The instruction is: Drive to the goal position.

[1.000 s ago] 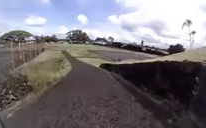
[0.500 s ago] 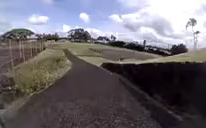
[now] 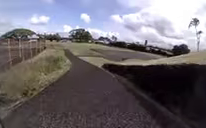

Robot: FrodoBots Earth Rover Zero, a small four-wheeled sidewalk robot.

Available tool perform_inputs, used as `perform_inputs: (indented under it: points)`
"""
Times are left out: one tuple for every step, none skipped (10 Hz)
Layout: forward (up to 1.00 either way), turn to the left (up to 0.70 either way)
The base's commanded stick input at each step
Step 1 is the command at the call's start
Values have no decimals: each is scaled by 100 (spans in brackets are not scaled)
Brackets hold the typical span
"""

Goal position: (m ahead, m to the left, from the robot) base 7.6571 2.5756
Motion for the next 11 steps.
perform_inputs:
  points:
    - [85, 0]
    - [85, 0]
    - [85, 0]
    - [85, 0]
    - [85, 0]
    - [85, 0]
    - [85, 0]
    - [85, 0]
    - [85, 0]
    - [85, 4]
    - [85, 13]
